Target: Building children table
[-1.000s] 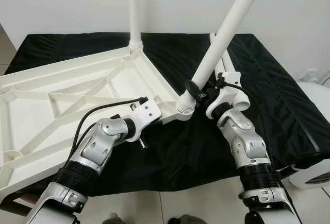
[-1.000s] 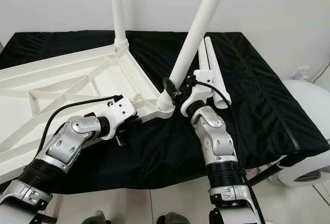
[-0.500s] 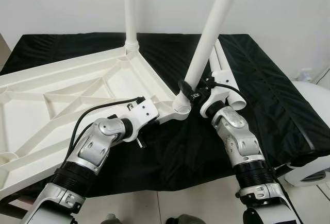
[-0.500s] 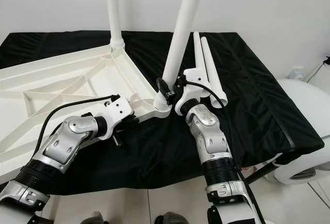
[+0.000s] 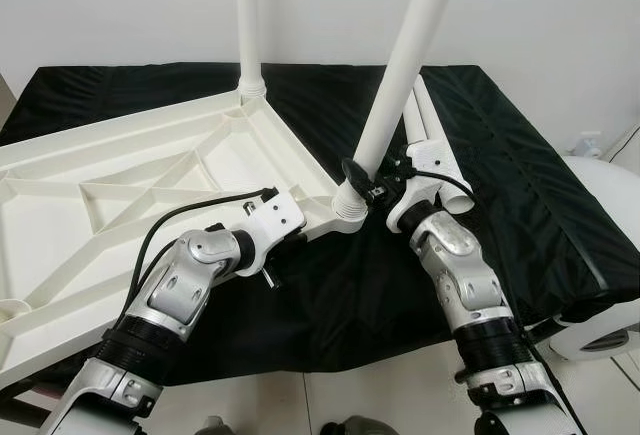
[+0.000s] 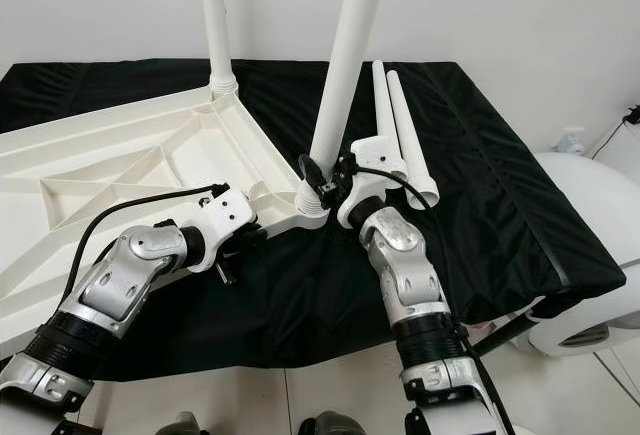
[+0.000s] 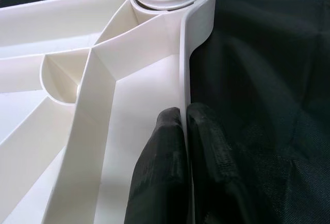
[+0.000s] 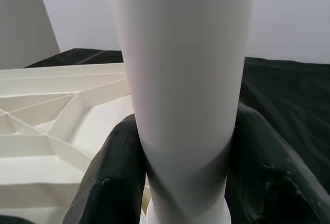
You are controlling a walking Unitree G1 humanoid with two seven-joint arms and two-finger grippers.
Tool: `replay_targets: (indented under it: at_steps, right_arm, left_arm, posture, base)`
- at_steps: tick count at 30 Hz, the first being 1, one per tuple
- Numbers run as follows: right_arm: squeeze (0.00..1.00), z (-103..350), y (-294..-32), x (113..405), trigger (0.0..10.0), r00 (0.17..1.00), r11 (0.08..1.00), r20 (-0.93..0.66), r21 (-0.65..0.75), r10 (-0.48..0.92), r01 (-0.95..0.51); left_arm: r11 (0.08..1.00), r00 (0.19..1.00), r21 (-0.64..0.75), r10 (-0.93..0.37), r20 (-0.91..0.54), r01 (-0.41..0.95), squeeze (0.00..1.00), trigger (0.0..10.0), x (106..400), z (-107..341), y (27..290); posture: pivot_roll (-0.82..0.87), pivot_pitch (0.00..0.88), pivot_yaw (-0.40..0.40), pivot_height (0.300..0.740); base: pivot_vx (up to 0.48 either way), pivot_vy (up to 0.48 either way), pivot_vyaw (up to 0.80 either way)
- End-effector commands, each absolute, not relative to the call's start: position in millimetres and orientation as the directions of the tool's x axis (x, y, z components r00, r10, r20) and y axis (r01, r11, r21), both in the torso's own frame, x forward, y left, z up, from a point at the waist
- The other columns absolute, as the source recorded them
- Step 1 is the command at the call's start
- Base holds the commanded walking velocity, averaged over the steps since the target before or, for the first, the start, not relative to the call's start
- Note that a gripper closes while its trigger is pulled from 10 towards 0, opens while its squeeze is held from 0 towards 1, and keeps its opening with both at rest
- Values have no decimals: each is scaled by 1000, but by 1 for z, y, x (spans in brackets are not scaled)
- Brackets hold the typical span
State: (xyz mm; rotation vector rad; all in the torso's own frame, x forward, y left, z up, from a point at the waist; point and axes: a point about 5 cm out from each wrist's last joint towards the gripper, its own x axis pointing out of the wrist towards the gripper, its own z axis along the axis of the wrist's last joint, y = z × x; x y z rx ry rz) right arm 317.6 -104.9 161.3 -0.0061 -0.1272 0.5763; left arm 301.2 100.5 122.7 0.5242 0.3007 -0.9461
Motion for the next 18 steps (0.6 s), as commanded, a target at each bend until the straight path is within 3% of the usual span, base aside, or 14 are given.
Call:
replay_targets:
  at_steps: [1, 18]
  right_arm:
    - [0, 134, -90, 307, 10000, 778, 778, -1, -12, 629, -629]
    - [0, 126, -93, 304, 10000, 772, 767, -54, -91, 633, -635]
  left_arm:
    - [564, 640, 313, -599, -481, 764, 0, 10000, 306, 119, 122]
    - [568, 647, 320, -596, -476, 758, 0, 10000, 305, 123, 124]
  posture:
    - [57, 18, -66, 740]
    - [60, 25, -60, 740]
  base:
    - [0, 0, 0]
    - [0, 0, 0]
